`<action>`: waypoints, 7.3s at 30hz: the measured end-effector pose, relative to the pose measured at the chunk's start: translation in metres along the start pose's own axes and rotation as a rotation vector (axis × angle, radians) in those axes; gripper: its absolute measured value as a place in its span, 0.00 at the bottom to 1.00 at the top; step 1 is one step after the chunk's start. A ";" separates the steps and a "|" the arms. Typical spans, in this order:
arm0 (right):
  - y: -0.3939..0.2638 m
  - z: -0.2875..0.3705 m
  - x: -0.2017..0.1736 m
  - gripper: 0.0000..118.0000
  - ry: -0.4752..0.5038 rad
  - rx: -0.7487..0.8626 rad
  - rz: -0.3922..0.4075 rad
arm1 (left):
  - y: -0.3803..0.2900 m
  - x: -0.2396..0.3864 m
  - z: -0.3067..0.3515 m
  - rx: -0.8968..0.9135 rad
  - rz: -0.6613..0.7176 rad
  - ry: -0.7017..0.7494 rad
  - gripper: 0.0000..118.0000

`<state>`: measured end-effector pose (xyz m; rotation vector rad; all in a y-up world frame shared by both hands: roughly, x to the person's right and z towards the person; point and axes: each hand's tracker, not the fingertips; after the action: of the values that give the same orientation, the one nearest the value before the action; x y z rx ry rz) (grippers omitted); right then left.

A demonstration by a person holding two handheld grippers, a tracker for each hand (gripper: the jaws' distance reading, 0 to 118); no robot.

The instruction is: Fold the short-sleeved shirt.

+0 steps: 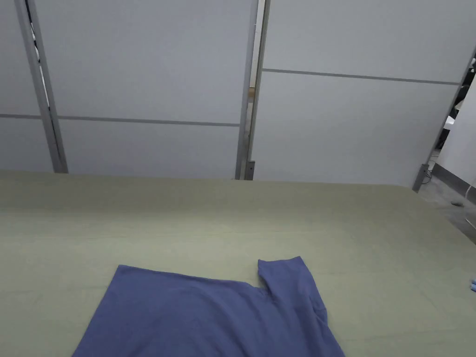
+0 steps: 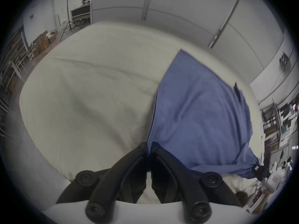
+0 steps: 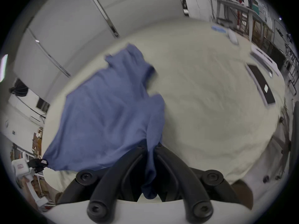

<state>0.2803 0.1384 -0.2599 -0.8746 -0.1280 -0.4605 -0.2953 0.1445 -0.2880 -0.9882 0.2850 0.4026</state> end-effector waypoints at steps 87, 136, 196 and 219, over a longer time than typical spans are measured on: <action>0.086 -0.115 -0.095 0.11 -0.009 -0.120 0.524 | 0.082 0.076 -0.069 0.006 -0.207 -0.054 0.05; 0.065 0.104 -0.103 0.02 0.169 0.638 0.399 | 0.137 0.119 0.001 0.235 -0.254 -0.266 0.00; -0.004 -0.032 -0.004 0.02 -0.105 -0.285 0.547 | -0.075 0.032 -0.056 -0.192 -0.423 0.092 0.03; 0.042 0.161 -0.127 0.02 0.378 0.619 0.356 | 0.043 -0.011 0.099 0.286 0.217 -0.678 0.00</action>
<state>0.1981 0.3277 -0.2238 -0.1835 0.2239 -0.2203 -0.3191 0.2478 -0.2641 -0.4975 -0.1661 0.8420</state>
